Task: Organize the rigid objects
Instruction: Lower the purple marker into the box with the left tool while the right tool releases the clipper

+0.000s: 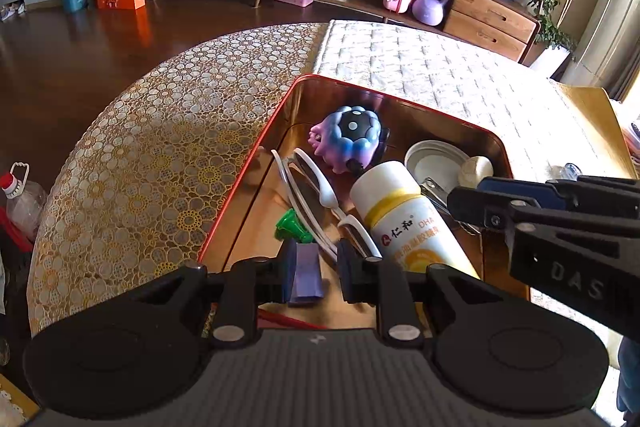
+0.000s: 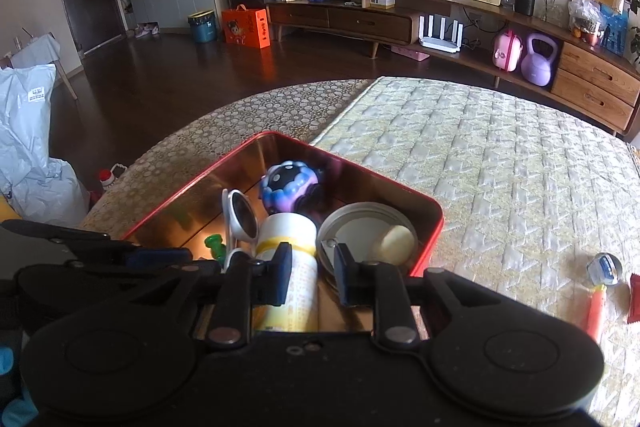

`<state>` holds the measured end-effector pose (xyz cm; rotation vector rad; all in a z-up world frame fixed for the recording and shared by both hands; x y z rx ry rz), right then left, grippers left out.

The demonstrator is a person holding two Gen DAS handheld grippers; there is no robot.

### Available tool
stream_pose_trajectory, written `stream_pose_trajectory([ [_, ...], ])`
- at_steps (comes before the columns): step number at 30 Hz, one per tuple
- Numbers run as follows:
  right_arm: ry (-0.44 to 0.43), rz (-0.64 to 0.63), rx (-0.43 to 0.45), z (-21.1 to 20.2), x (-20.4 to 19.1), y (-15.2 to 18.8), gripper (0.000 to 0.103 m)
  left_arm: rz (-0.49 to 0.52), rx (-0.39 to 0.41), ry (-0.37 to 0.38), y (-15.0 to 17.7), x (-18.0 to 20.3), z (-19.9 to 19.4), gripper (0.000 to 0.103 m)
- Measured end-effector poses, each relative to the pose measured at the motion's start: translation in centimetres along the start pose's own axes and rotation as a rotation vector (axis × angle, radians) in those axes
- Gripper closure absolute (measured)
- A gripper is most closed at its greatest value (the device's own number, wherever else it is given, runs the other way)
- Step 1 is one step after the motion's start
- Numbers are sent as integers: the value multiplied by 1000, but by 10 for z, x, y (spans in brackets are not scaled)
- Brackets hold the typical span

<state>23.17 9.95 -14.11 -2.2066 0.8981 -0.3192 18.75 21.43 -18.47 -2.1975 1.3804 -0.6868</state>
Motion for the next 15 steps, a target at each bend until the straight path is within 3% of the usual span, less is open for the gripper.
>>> stream_pose_trajectory([
  [15,-21,54,49,-50,6,11,73,16,28,34,4,20,-31,82],
])
Point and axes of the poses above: each gripper's, at about its wrist camera, not at the fingertips, and z roughly the way its jaws point, x to its right, y to its underside, the point moved 10 cm from there along z, roughly the way its jaws point, and after that the axes turned 3 degrees about y, right-handed, at the moved point
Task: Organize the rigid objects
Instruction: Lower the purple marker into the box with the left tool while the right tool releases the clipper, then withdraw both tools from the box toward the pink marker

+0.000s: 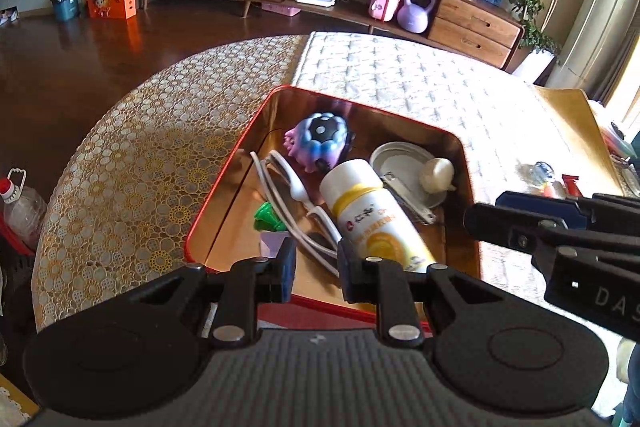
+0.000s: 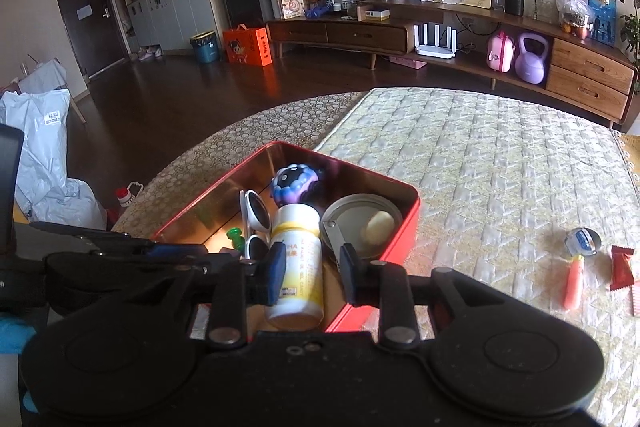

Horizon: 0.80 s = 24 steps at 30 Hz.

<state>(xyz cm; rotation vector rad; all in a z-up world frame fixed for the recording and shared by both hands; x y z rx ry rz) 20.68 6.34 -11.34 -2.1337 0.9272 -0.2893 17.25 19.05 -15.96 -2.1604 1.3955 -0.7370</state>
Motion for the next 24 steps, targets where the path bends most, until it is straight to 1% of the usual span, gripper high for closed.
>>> stream_pose_trajectory([
  [2,1,4,9,-9,1,2,71,4,7,12,-1,5,-6,81],
  [4,2,9,17,-16,3,4,69,14,15,28,-1,12,-11,73],
  [5,7,12,22,-20,4,5,68,22,26,37,-2,16,-15,68],
  [6,10,16,26,-24,6,5,67,28,34,39,-2,20,-18,57],
  [8,17,23,36,-31,9,6,65,35,55,36,-4,25,-24,46],
  [13,40,49,64,-52,21,9,56,56,76,55,-6,42,-37,46],
  [17,59,68,88,-68,33,11,49,71,86,61,-4,56,-43,35],
  [19,82,73,96,-76,40,12,43,86,91,71,-4,65,-46,35],
  [24,120,88,114,-92,58,17,35,118,89,85,-1,86,-48,35],
])
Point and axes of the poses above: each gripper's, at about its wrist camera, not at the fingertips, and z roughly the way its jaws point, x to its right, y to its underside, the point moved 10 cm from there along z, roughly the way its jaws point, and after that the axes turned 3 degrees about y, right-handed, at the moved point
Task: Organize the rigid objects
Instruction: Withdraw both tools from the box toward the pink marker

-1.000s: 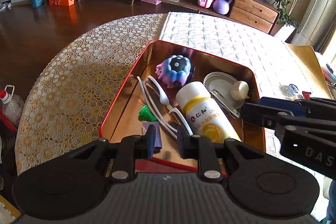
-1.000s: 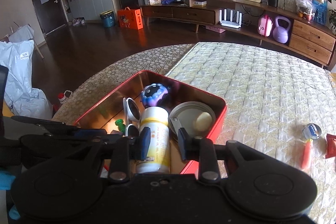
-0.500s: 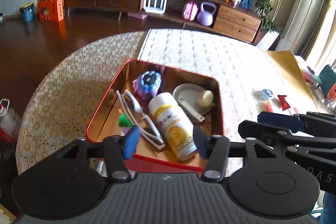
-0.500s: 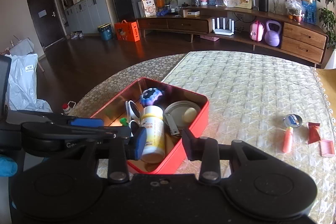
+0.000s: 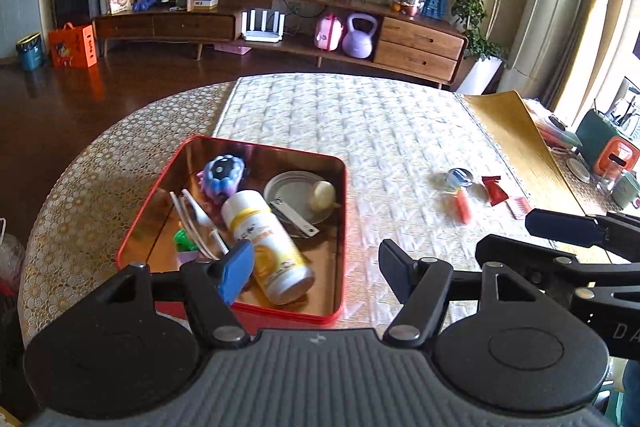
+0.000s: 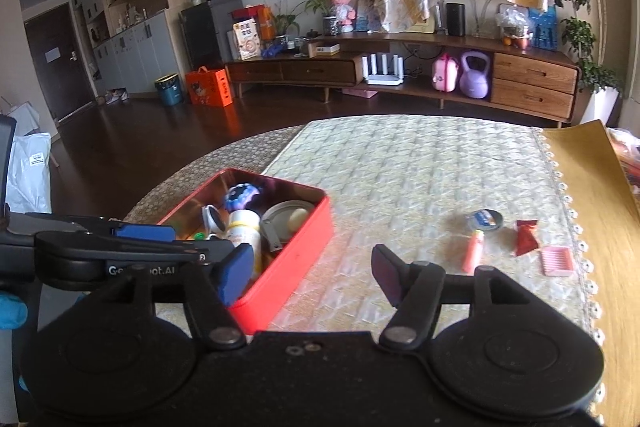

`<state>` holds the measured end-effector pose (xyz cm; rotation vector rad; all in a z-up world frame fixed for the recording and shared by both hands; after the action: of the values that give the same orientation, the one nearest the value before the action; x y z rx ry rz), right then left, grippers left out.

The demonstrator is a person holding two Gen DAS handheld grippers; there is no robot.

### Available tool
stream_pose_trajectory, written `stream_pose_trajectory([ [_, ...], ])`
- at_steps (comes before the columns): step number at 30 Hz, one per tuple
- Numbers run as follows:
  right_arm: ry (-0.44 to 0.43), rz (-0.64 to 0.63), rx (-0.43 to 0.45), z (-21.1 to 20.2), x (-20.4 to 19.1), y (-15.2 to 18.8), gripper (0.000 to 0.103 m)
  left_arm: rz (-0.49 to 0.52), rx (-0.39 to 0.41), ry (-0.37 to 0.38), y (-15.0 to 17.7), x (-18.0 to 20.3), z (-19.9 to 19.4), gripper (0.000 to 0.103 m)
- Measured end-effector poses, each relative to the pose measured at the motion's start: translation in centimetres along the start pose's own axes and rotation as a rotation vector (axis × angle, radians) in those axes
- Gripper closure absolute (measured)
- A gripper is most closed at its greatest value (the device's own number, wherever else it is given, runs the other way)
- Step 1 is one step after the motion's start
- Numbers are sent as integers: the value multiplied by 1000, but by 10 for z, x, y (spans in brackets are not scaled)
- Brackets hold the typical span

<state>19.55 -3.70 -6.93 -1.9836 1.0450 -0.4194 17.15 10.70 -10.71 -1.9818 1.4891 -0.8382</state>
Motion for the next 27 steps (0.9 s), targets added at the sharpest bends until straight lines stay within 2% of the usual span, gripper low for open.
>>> stream_pose_trajectory([
  [5,45,10,21,-12,23,1,26,31,-9,15,-1,24,6,34],
  [11,88,29,39,-22,53,5,18,68,-16,40,-2,57,17,28],
  [14,106,43,42,-23,69,8,15,74,-14,48,-4,72,24,20],
  [27,208,72,37,-16,137,24,2,108,-62,66,-5,127,76,20],
])
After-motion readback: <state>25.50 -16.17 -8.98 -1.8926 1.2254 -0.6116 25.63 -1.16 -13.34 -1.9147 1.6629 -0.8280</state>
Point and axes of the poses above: each gripper's, at about its wrist camera, not at the fingertips, and z roughly the way its jaws point, x to its right, y to its underside, the point moved 10 cm from there along z, roughly the way its jaws point, and after that the axes turned 3 degrees about y, right-handed, at the moved point
